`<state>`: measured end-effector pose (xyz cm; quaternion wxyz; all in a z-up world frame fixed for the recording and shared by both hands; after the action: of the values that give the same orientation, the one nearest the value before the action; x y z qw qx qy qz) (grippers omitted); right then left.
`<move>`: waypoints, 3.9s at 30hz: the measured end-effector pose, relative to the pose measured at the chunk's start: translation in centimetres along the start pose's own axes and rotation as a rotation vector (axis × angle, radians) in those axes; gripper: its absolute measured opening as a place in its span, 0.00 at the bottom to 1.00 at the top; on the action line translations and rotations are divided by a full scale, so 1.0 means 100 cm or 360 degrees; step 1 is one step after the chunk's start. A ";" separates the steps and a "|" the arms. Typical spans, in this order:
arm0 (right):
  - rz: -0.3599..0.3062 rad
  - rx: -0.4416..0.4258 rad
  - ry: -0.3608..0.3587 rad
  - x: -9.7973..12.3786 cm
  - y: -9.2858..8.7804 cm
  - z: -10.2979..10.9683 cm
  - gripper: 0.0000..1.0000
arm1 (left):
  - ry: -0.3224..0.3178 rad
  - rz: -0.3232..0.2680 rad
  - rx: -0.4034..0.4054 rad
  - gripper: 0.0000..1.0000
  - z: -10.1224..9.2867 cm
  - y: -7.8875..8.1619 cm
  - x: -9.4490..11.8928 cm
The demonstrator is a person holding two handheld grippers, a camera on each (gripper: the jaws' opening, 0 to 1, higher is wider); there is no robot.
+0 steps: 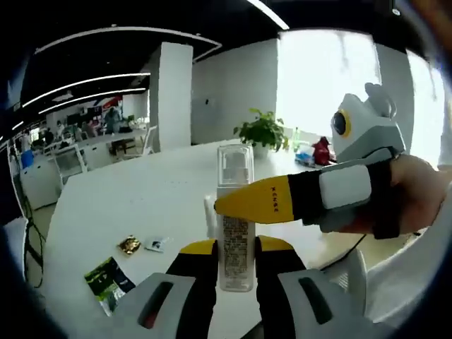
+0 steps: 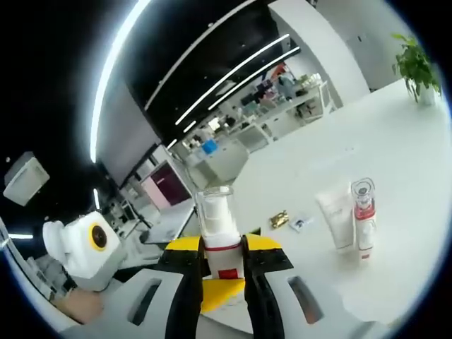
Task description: Arrange the skincare products in the storage area until every visible bottle or jar stands upright without overlapping.
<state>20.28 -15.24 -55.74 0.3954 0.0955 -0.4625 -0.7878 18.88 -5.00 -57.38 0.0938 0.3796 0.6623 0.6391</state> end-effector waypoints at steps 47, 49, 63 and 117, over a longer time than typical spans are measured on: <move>0.0113 0.0399 0.0969 0.048 0.010 0.040 0.19 | -0.1163 -0.0125 0.0152 0.43 -0.025 0.034 0.052; 0.0135 0.0388 0.0988 0.047 0.011 0.034 0.19 | -0.1141 -0.0142 0.0140 0.44 -0.025 0.040 0.050; 0.0331 0.0694 0.1110 0.050 -0.008 0.009 0.19 | -0.0956 -0.0154 -0.0060 0.36 -0.028 0.054 0.027; 0.0769 0.1207 0.0657 -0.004 -0.100 -0.145 0.20 | -0.0549 0.0707 -0.0829 0.25 -0.024 -0.061 -0.109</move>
<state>22.69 -21.78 -71.91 0.5875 0.2768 -0.6376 -0.4143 22.63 -13.04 -66.52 0.1564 0.5792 0.3537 0.7176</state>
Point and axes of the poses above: the point that each gripper's makers call its tool centre point, and the gripper's own axes: x roughly backward along the fingers, z roughly to its left, y roughly out of its top, the point moved 7 cm from there along x, roughly backward along the fingers, and after that the axes turned 2 degrees about z, right-handed, at the moved point
